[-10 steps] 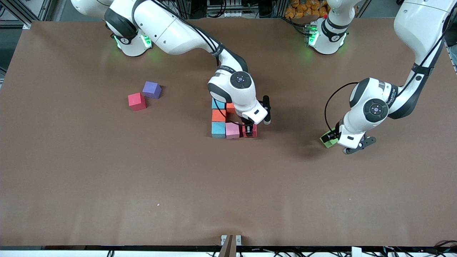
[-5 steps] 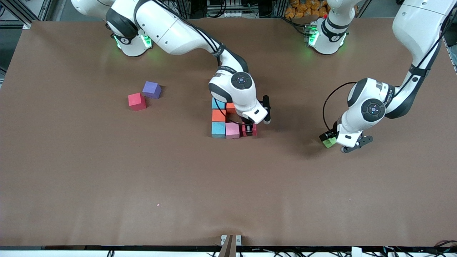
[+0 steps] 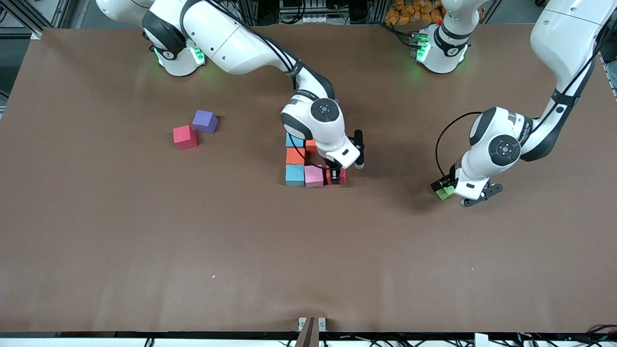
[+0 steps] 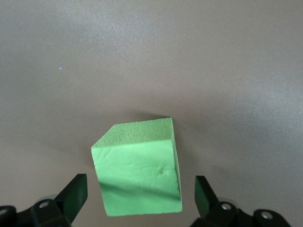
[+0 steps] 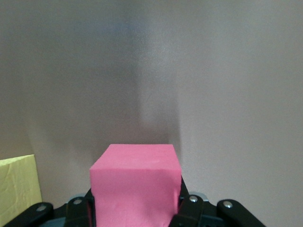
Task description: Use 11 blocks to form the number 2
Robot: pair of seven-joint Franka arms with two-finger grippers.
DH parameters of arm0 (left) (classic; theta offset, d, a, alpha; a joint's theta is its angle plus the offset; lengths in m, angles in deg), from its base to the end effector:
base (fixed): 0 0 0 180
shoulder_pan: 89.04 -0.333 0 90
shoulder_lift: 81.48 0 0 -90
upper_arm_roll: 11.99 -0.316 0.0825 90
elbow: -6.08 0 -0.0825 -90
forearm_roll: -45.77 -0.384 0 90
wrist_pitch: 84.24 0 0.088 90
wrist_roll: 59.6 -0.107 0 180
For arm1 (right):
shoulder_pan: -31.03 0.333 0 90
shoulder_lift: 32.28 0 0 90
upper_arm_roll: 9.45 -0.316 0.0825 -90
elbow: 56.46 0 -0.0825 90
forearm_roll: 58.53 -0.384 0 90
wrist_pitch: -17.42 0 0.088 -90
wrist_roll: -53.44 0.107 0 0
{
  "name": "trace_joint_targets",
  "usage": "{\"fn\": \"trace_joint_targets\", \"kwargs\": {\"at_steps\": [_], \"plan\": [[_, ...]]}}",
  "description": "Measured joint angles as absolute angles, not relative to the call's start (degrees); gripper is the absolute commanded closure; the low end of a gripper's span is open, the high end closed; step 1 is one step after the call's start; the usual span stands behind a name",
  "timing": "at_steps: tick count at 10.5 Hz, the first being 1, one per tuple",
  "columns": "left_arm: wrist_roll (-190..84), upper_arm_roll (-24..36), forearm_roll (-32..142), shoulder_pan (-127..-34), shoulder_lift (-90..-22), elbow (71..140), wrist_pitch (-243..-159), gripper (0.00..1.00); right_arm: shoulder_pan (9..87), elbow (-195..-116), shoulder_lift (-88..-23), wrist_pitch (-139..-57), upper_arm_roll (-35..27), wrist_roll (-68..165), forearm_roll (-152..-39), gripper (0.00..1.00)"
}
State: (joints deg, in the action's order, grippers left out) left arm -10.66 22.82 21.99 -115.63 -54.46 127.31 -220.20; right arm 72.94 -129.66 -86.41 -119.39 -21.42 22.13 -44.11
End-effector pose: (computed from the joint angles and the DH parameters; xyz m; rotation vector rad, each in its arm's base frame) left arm 0.5591 -0.0776 0.2160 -3.0182 -0.6610 0.1241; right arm 0.4875 0.5909 0.2027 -2.2232 -2.1867 -0.2954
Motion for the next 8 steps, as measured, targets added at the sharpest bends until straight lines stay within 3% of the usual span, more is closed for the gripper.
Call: {"fn": "trace_joint_targets", "kwargs": {"at_steps": [3, 8], "plan": [[-10.66, 22.78, 21.99, -115.68, -53.72, 127.31, -220.61, 0.02, 72.74, -130.08, -86.21, -119.4, -21.42, 22.13, -44.14, 0.76], [-10.94, 22.62, 19.53, -115.7, -53.17, 127.31, -220.74, 0.26, 72.2, -132.52, -84.84, -120.28, -21.47, 22.13, -44.14, 0.75]]}}
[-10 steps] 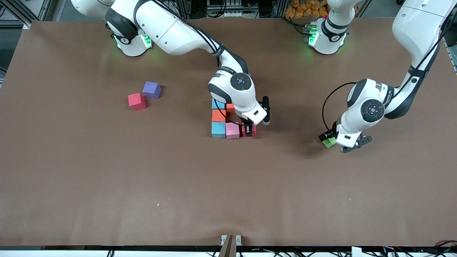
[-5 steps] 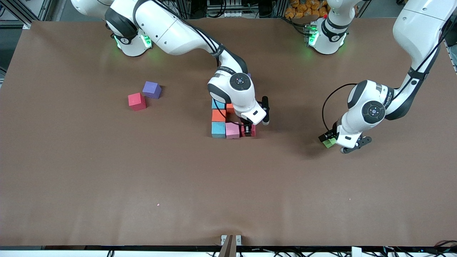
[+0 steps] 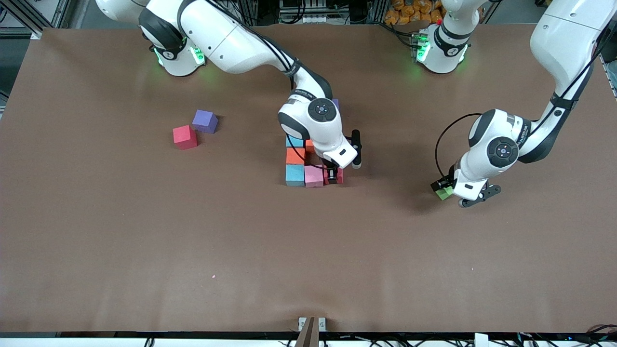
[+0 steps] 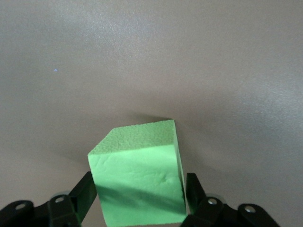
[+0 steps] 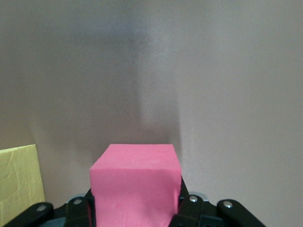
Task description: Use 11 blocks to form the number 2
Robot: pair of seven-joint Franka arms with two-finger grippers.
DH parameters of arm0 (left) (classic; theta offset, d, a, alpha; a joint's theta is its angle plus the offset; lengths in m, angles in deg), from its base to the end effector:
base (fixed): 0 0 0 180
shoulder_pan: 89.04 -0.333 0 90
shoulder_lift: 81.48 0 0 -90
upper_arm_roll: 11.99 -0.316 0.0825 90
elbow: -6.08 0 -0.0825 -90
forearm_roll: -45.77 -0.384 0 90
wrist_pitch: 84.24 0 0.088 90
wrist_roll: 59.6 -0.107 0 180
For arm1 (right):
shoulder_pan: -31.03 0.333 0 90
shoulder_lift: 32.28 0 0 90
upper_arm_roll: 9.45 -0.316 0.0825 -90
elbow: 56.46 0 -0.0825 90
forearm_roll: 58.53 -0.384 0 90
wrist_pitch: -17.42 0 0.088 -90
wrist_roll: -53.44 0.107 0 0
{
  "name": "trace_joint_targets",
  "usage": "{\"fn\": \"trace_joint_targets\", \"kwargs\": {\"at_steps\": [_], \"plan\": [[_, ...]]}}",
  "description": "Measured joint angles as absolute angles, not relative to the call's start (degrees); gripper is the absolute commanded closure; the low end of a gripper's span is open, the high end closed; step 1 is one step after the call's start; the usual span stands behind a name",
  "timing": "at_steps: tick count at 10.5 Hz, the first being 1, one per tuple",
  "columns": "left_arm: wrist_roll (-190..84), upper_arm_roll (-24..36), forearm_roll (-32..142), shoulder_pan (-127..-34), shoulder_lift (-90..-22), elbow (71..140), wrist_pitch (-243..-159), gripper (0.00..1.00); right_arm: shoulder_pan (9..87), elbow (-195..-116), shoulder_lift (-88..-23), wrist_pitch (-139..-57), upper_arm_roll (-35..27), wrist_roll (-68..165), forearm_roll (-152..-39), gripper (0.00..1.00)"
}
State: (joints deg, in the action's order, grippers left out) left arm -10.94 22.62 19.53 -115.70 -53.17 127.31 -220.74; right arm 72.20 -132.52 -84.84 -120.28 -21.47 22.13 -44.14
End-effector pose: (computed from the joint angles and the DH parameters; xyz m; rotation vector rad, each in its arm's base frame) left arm 0.5581 -0.0763 0.2058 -3.0170 -0.6076 0.1204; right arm 0.4867 0.5814 0.2024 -2.2287 -2.1837 -0.2852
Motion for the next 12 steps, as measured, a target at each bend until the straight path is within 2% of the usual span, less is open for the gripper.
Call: {"fn": "trace_joint_targets", "kwargs": {"at_steps": [3, 4, 5, 6, 7, 12], "plan": [[-10.99, 22.63, 18.15, -115.7, -52.89, 127.29, -220.8, 0.38, 71.98, -133.28, -84.45, -120.4, -21.53, 22.13, -44.16, 0.74], [-11.04, 22.66, 18.14, -115.69, -52.88, 127.23, -220.83, 0.43, 71.94, -133.75, -84.15, -120.44, -21.52, 22.12, -44.16, 0.7], [-11.12, 22.68, 18.1, -115.66, -52.88, 127.21, -220.83, 0.46, 71.92, -134.17, -83.9, -120.49, -21.52, 22.12, -44.15, 0.52], [-12.25, 22.79, 17.64, -115.61, -52.9, 127.13, -220.82, 0.5, 71.92, -134.35, -83.79, -120.5, -21.52, 22.13, -44.16, 0.15], [-14.7, 22.81, 17.29, -115.53, -52.89, 127.07, -220.82, 0.53, 71.92, -134.38, -83.77, -120.51, -21.52, 22.13, -44.23, 0.0], [-23.57, 22.69, 17.09, -115.49, -52.26, 124.92, -220.82, 0.55, 71.91, -135.65, -83.26, -120.69, -21.46, 22.13, -44.74, 0.0]]}}
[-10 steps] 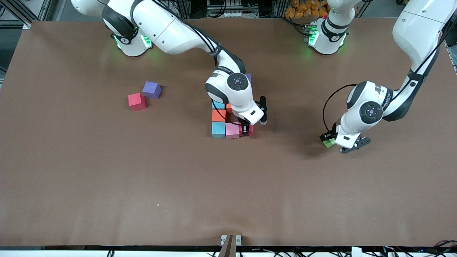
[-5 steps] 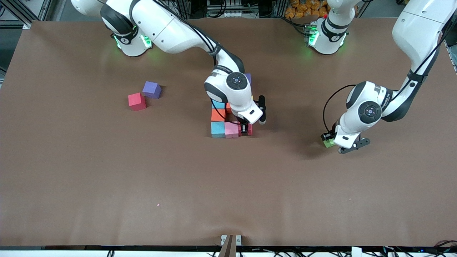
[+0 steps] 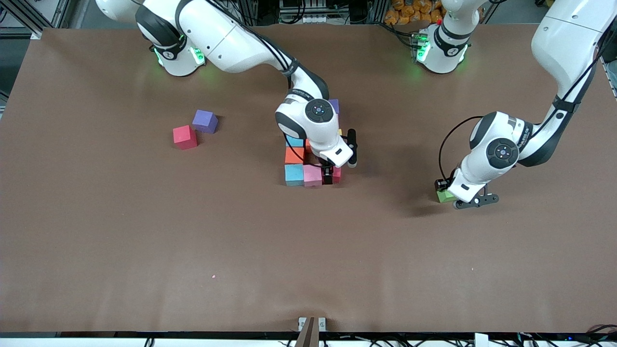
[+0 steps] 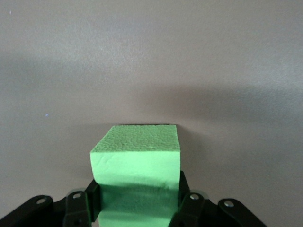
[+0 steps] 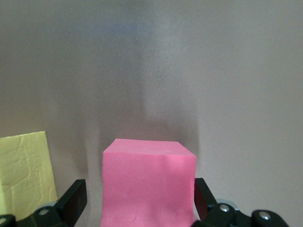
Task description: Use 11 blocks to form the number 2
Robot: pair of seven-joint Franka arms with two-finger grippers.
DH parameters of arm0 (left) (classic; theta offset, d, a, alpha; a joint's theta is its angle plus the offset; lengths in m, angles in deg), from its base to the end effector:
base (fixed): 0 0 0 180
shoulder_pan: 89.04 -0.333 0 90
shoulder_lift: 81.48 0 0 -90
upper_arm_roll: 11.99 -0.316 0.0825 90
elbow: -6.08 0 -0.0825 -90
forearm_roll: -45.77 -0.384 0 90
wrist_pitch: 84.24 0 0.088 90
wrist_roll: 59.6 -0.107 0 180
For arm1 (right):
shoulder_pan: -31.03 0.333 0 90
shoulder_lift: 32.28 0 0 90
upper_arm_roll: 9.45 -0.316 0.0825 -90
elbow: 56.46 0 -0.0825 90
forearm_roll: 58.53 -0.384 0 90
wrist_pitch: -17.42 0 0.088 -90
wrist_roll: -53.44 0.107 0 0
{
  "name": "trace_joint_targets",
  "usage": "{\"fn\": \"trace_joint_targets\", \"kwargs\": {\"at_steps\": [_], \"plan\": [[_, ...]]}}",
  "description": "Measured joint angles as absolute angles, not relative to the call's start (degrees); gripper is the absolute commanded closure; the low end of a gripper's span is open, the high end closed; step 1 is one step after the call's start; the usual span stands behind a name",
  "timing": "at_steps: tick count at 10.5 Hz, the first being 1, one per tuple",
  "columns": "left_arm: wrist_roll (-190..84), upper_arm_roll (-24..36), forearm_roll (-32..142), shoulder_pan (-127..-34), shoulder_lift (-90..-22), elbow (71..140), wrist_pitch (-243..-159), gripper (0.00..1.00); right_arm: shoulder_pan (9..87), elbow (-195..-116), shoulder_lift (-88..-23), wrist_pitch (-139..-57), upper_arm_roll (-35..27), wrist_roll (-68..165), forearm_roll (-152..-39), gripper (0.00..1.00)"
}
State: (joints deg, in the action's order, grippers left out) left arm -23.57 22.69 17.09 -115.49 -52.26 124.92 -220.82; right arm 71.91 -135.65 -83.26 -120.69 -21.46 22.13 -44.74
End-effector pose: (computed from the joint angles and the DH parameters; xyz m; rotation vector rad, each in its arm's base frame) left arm 0.5725 -0.0768 0.2132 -3.0691 -0.2334 0.0679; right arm 0.4800 0.5736 0.1992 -2.2312 -2.1797 -0.2522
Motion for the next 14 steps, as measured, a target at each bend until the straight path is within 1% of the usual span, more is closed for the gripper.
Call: {"fn": "trace_joint_targets", "kwargs": {"at_steps": [2, 4, 6, 7, 8, 9, 11, 12, 14], "plan": [[-23.97, 23.34, 16.92, -115.4, -52.21, 124.29, -220.39, 0.55, 71.48, -135.64, -81.25, -120.38, -21.4, 22.13, -44.8, 0.0], [-24.86, 26.14, 16.88, -115.37, -52.23, 123.63, -217.78, 0.56, 70.56, -136.68, -78.38, -119.38, -21.42, 22.13, -44.96, 0.0], [-24.86, 28.17, 16.85, -115.27, -52.32, 122.85, -216.0, 0.56, 70.42, -141.07, -72.9, -118.89, -20.89, 22.13, -47.16, 0.0], [-24.92, 28.46, 16.83, -115.27, -52.48, 122.53, -215.44, 0.55, 70.46, -144.71, -68.6, -118.0, -19.68, 22.19, -48.8, 0.0], [-25.08, 28.58, 16.82, -115.27, -52.59, 122.17, -214.89, 0.37, 70.4, -148.88, -63.32, -115.98, -17.74, 22.51, -50.18, 0.0], [-25.17, 28.61, 16.82, -115.3, -52.6, 121.95, -214.61, 0.0, 70.14, -152.0, -58.13, -112.54, -15.51, 22.82, -50.9, 0.0], [-25.18, 28.61, 16.82, -115.46, -52.64, 121.36, -214.01, 0.0, 67.9, -154.15, -48.51, -102.47, -12.38, 25.4, -51.35, 0.0], [-25.18, 28.83, 16.82, -115.52, -52.89, 120.17, -211.76, 0.0, 65.33, -154.51, -43.89, -97.73, -12.02, 27.1, -51.39, 0.0], [-25.18, 31.37, 17.18, -115.97, -54.79, 114.18, -202.02, 0.0, 58.81, -155.24, -36.55, -92.13, -11.8, 27.94, -51.48, 0.0]]}}
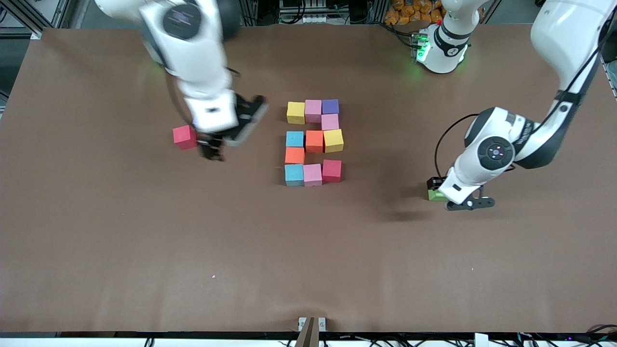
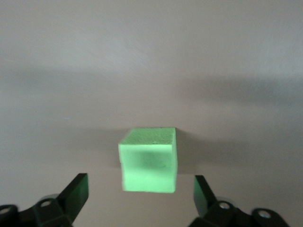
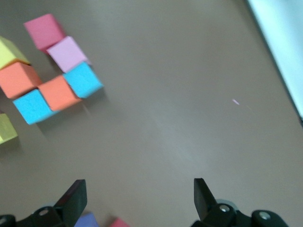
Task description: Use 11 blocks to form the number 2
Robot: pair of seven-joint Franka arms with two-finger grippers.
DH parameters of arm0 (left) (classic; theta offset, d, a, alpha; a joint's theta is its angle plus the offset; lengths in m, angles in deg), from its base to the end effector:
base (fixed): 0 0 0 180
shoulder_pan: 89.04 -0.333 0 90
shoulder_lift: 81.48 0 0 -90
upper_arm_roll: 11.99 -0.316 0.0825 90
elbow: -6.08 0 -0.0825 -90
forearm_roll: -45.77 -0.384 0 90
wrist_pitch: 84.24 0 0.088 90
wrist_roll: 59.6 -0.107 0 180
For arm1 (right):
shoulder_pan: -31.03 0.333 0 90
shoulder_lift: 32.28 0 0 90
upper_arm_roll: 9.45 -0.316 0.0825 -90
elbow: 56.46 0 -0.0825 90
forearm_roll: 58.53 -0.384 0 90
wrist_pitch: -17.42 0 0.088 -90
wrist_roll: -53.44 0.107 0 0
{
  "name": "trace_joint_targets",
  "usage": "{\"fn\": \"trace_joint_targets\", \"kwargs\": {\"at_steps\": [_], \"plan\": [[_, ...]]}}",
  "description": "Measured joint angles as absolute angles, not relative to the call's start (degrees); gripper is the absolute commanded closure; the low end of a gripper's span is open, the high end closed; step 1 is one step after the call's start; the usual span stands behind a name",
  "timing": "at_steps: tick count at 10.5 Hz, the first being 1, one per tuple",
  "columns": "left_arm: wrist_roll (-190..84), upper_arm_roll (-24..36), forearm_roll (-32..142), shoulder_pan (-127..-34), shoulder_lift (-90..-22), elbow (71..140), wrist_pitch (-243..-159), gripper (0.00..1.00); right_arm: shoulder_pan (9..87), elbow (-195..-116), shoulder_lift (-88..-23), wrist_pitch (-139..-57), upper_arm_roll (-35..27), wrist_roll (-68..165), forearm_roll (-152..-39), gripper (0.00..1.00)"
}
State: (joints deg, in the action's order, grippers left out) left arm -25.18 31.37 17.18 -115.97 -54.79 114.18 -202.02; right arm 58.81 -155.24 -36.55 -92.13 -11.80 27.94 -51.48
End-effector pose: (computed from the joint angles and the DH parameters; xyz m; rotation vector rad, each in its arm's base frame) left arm 0.5981 -0.1218 0.3060 -2.9853 -0.1118 0.1150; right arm 0.5221 0.2921 0.5398 2.6517 1.4577 0.1789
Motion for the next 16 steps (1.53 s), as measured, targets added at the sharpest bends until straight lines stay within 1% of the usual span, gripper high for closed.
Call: {"fn": "trace_joint_targets", "kwargs": {"at_steps": [3, 5, 7, 9, 12, 13, 14, 16], "plan": [[-26.19, 37.12, 21.52, -115.93, -61.84, 103.2, -186.2, 0.0, 49.67, -156.11, -30.41, -88.83, -11.76, 28.47, -54.75, 0.0], [-28.38, 38.25, 28.25, -115.77, -66.38, 96.84, -178.2, 0.0, 41.49, -156.18, -26.25, -84.99, -11.81, 28.67, -60.13, 0.0], [-29.73, 38.23, 31.59, -115.94, -67.77, 91.32, -171.85, 0.0, 34.13, -155.91, -23.66, -84.25, -11.5, 29.13, -61.98, 0.0], [-30.02, 38.12, 33.67, -116.15, -67.84, 87.78, -169.12, 0.0, 29.38, -153.76, -22.95, -80.94, -11.41, 36.05, -62.0, 0.0], [-30.69, 37.89, 37.86, -117.95, -69.26, 86.24, -168.47, 0.0, 25.66, -148.15, -23.47, -71.94, -10.62, 46.94, -61.94, 0.0], [-33.3, 36.28, 40.24, -118.01, -70.29, 86.16, -168.43, 0.0, 25.46, -145.76, -24.24, -70.01, -10.01, 47.62, -61.7, 0.0], [-36.35, 30.76, 41.92, -114.38, -71.87, 86.07, -168.38, 0.0, 25.46, -143.99, -25.06, -69.01, -9.62, 48.1, -61.46, 0.0], [-38.46, 12.25, 43.82, -98.19, -74.69, 86.05, -168.19, 0.0, 25.68, -142.55, -26.55, -67.76, -8.17, 48.4, -61.29, 0.0]]}}
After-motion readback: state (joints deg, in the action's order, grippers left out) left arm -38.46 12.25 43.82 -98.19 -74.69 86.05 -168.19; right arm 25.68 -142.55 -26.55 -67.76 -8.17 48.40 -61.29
